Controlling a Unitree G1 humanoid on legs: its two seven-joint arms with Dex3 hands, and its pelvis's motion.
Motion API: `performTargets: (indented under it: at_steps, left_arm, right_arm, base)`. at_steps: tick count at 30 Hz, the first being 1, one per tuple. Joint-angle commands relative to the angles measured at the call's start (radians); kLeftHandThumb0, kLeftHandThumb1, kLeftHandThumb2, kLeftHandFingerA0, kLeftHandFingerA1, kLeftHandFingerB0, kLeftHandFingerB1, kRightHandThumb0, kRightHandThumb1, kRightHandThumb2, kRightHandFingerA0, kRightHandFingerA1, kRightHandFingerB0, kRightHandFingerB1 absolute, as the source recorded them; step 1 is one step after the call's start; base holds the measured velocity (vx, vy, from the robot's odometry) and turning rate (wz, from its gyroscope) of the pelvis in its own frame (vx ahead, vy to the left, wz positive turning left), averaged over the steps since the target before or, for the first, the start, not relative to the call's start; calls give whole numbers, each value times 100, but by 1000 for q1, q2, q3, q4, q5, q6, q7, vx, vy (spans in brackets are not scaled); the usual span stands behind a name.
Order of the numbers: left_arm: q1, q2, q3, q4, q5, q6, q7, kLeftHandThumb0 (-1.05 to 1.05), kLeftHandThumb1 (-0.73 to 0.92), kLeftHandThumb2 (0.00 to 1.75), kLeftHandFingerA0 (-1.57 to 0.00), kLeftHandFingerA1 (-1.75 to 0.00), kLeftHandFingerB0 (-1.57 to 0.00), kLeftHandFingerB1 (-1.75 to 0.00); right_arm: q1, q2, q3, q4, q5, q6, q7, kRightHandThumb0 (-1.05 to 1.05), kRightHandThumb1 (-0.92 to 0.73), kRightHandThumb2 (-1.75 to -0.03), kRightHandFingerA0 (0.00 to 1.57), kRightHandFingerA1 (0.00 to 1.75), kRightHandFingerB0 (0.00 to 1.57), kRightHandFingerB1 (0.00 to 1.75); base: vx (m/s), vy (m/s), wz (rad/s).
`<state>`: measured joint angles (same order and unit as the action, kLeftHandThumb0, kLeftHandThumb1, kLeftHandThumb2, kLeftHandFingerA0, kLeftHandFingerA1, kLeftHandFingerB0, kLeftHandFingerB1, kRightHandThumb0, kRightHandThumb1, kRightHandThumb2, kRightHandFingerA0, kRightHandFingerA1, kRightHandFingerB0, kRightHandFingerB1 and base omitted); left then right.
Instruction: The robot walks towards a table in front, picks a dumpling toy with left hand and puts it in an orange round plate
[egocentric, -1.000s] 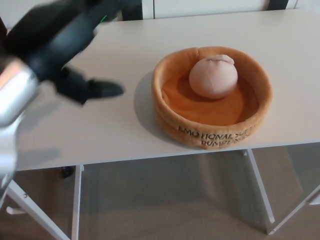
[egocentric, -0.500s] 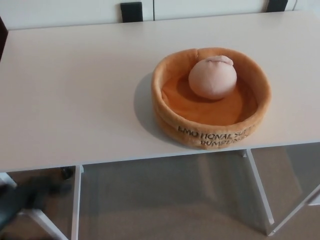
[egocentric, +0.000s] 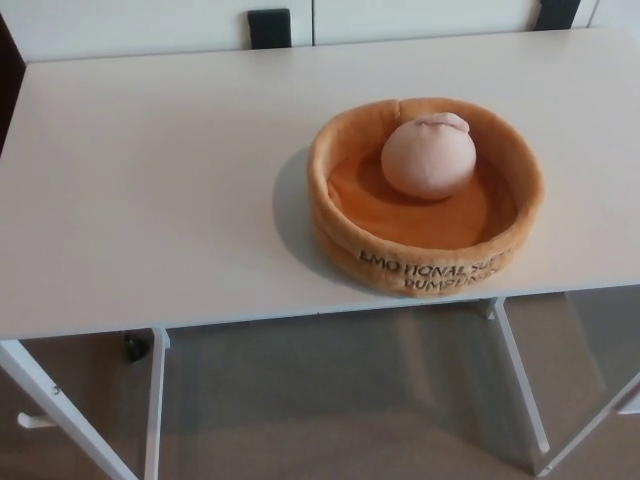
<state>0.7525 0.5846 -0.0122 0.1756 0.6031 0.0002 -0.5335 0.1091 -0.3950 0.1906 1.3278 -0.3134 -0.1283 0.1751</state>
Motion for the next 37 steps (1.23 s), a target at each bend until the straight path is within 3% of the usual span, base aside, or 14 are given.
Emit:
performTargets:
  at_steps: [1,3,4,6,9,10,13,18,19,20,21,35,36,37]
  left_arm:
    - [-394,-20,-169,641,108,-58,167,-41,62,59,-56,-49,-62,-44]
    - [-412,-22,-178,676,98,-66,180,-41,62,59,-56,-49,-62,-44]
    - [-438,-54,-120,742,34,-59,236,-38,69,61,-61,-59,-60,-44]
    - [-470,-105,-29,834,-61,-52,334,-42,70,61,-64,-62,-65,-47]
    - [-479,-109,-30,862,-62,-71,369,-42,70,61,-64,-62,-65,-47]
    - [-489,-130,-71,915,-21,-72,414,-49,73,61,-60,-57,-50,-41]
    - [-506,-138,-109,952,11,-86,452,-48,73,62,-61,-57,-50,-40]
    - [-523,-130,-105,1032,-17,-122,466,-45,68,61,-61,-52,-53,-40]
    - [-528,-127,-108,1043,-18,-128,460,-45,65,60,-63,-52,-55,-41]
    - [-534,-121,-112,1058,-20,-136,449,-45,65,60,-63,-52,-55,-41]
    - [-537,-115,-113,1057,-23,-146,446,-47,64,60,-61,-57,-56,-42]
    - [-596,-109,-134,1144,-76,-196,446,-45,65,60,-61,-49,-56,-40]
    - [-597,-108,-137,1145,-80,-197,448,-45,64,60,-62,-49,-57,-40]
    - [-597,-108,-138,1146,-81,-198,448,-45,64,60,-62,-49,-57,-40]
  right_arm:
    - [-3,-12,3,5,-8,17,-6,-31,-65,-59,60,43,46,36]
    - [-3,-11,3,5,-9,17,-7,-31,-65,-59,60,43,46,36]
    - [0,-9,6,8,-11,16,-3,-32,-65,-59,56,42,45,36]
    - [4,-5,8,10,-13,15,2,-31,-63,-59,57,43,47,37]
    - [5,-4,7,9,-10,13,0,-31,-63,-59,57,43,47,37]
    - [3,-7,11,5,-14,13,0,-30,-66,-59,59,43,46,37]
    - [-4,-12,-1,0,0,14,16,-30,-65,-59,56,44,45,37]
    - [-3,-9,3,17,-10,17,-2,-32,-63,-58,60,42,46,35]
    - [0,-9,-4,13,-2,14,3,-39,-53,-77,55,54,42,47]
    - [5,-9,-15,7,12,8,10,-39,-53,-77,55,54,42,47]
    - [2,-9,-18,5,15,10,8,-31,-64,-58,63,44,47,37]
    - [-34,-17,7,-1,-12,7,17,-32,-67,-60,58,43,45,36]
    - [-34,-17,7,-1,-12,7,17,-40,-56,-81,52,54,38,48]
    - [-34,-17,7,-1,-12,7,18,-40,-56,-81,52,54,38,48]
  base:
    - [0,0,0]
    - [0,0,0]
    - [0,0,0]
    - [0,0,0]
    - [0,0,0]
    - [0,0,0]
    - [0,0,0]
    - [0,0,0]
    - [0,0,0]
    - [0,0,0]
    - [0,0,0]
    - [0,0,0]
    - [0,0,0]
    - [0,0,0]
